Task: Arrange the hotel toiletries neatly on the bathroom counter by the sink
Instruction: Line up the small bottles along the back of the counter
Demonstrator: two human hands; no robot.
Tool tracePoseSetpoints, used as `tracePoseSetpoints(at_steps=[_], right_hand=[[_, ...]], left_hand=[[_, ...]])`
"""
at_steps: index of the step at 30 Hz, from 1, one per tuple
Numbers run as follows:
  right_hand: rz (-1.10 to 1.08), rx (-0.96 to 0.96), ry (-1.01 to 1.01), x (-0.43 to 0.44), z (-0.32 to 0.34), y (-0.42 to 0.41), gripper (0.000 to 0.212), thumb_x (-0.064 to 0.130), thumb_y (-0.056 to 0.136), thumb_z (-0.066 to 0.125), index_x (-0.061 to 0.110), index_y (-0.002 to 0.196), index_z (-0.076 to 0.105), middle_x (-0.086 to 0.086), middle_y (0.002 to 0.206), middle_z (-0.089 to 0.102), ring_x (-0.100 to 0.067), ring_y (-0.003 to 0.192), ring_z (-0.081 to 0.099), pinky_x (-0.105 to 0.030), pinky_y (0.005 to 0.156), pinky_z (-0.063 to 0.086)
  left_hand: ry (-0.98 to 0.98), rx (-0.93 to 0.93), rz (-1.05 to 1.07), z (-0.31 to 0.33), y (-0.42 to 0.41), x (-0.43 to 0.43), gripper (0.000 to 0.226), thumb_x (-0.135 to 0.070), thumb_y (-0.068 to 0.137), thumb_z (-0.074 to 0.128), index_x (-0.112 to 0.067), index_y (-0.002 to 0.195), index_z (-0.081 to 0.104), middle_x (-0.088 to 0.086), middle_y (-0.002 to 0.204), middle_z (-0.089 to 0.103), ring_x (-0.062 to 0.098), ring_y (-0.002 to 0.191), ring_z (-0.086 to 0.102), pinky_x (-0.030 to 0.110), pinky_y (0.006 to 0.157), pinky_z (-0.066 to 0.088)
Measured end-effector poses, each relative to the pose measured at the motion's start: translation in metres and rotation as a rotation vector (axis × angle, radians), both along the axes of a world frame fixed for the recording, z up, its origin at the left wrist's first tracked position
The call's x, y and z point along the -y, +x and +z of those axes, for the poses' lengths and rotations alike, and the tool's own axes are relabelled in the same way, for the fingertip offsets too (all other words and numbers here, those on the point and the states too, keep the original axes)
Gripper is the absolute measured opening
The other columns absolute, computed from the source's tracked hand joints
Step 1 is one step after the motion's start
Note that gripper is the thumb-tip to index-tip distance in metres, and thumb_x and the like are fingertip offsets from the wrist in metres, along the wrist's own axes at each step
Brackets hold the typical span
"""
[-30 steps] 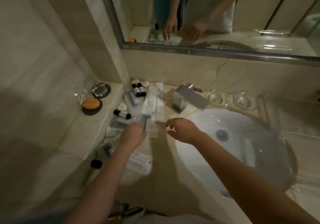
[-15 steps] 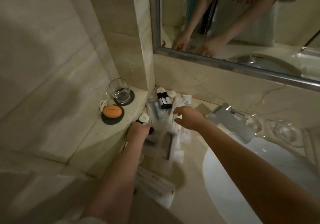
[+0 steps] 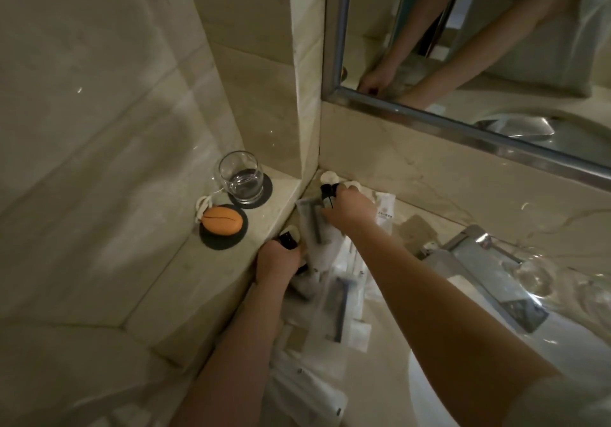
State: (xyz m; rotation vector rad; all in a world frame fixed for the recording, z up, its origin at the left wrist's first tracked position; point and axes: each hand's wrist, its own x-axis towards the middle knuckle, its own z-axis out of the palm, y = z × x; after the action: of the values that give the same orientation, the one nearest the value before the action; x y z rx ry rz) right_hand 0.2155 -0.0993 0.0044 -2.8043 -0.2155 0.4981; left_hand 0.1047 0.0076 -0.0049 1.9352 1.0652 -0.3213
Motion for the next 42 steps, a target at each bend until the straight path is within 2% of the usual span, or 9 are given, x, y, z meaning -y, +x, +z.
tracePoseSetpoints(at_steps=[4, 10, 13, 17, 22, 26, 32, 36, 42], right_hand=[[-0.06, -0.03, 0.02, -0.013, -0.009, 0.0, 0.043, 0.038, 0.09, 0.053, 0.011, 0.122, 0.047, -0.009, 0.119, 0.056, -0.028, 0.107, 0.057, -0.035, 0.076, 0.046], [-0.111, -0.094, 0.087, -0.011, -0.002, -0.001, 0.032, 0.033, 0.088, 0.052, 0.011, 0.111, 0.054, -0.007, 0.106, 0.062, -0.027, 0.098, 0.061, -0.032, 0.07, 0.046], [-0.172, -0.105, 0.23, -0.001, 0.002, -0.005, 0.034, 0.032, 0.084, 0.055, 0.009, 0.109, 0.053, -0.009, 0.098, 0.062, -0.027, 0.087, 0.063, -0.032, 0.066, 0.051], [-0.231, -0.087, 0.522, 0.024, 0.012, -0.025, 0.029, 0.025, 0.084, 0.06, 0.008, 0.104, 0.046, -0.006, 0.089, 0.055, -0.02, 0.075, 0.053, -0.028, 0.057, 0.04], [-0.255, -0.157, 0.724, 0.062, 0.024, -0.069, 0.029, 0.015, 0.086, 0.06, 0.006, 0.106, 0.042, -0.007, 0.088, 0.047, -0.02, 0.077, 0.045, -0.033, 0.065, 0.04], [-0.266, -0.119, 0.786, 0.095, 0.037, -0.11, 0.022, 0.014, 0.088, 0.058, 0.013, 0.105, 0.045, 0.001, 0.072, 0.038, -0.015, 0.064, 0.037, -0.028, 0.055, 0.031], [-0.331, -0.094, 0.895, 0.149, 0.054, -0.165, 0.022, 0.028, 0.094, 0.051, 0.011, 0.109, 0.053, -0.003, 0.079, 0.048, -0.018, 0.076, 0.05, -0.033, 0.072, 0.043], [-0.394, -0.074, 0.947, 0.189, 0.062, -0.196, 0.019, 0.023, 0.097, 0.045, 0.013, 0.113, 0.051, -0.002, 0.083, 0.05, -0.017, 0.078, 0.052, -0.029, 0.073, 0.044], [-0.511, 0.049, 0.919, 0.267, 0.06, -0.238, 0.013, 0.022, 0.089, 0.059, 0.02, 0.1, 0.053, -0.008, 0.076, 0.046, -0.03, 0.077, 0.052, -0.045, 0.075, 0.047]], left_hand=[[-0.013, 0.056, -0.046, -0.001, -0.002, -0.005, 0.042, -0.036, 0.084, 0.064, -0.006, 0.113, 0.063, 0.014, 0.116, 0.065, 0.031, 0.109, 0.059, 0.028, 0.077, 0.039], [-0.032, 0.087, -0.052, 0.001, -0.003, -0.008, 0.037, -0.027, 0.09, 0.057, -0.007, 0.12, 0.058, 0.012, 0.119, 0.062, 0.027, 0.108, 0.057, 0.028, 0.079, 0.039], [-0.045, 0.094, -0.069, 0.006, -0.005, -0.008, 0.038, -0.027, 0.088, 0.057, -0.005, 0.119, 0.056, 0.012, 0.109, 0.061, 0.022, 0.092, 0.053, 0.029, 0.074, 0.038], [-0.07, 0.152, -0.07, 0.016, -0.011, -0.008, 0.03, -0.026, 0.088, 0.056, -0.005, 0.109, 0.059, 0.008, 0.098, 0.059, 0.021, 0.087, 0.052, 0.029, 0.075, 0.038], [-0.04, 0.249, -0.113, 0.038, -0.026, 0.004, 0.016, -0.025, 0.09, 0.052, -0.009, 0.089, 0.053, 0.004, 0.081, 0.054, 0.012, 0.064, 0.047, 0.028, 0.054, 0.033], [-0.024, 0.297, -0.189, 0.054, -0.042, 0.027, 0.014, -0.024, 0.09, 0.052, -0.011, 0.091, 0.054, 0.005, 0.085, 0.055, 0.02, 0.078, 0.051, 0.027, 0.058, 0.035], [-0.118, 0.373, -0.323, 0.07, -0.068, 0.079, 0.015, -0.023, 0.091, 0.05, -0.011, 0.1, 0.055, 0.006, 0.093, 0.059, 0.02, 0.085, 0.055, 0.027, 0.064, 0.042], [-0.166, 0.418, -0.382, 0.078, -0.084, 0.119, 0.013, -0.021, 0.092, 0.049, -0.01, 0.097, 0.054, 0.001, 0.084, 0.054, 0.009, 0.071, 0.049, 0.022, 0.059, 0.038], [-0.215, 0.435, -0.546, 0.084, -0.101, 0.192, 0.01, -0.019, 0.089, 0.053, -0.012, 0.096, 0.056, -0.001, 0.086, 0.056, 0.011, 0.076, 0.052, 0.022, 0.061, 0.04]])
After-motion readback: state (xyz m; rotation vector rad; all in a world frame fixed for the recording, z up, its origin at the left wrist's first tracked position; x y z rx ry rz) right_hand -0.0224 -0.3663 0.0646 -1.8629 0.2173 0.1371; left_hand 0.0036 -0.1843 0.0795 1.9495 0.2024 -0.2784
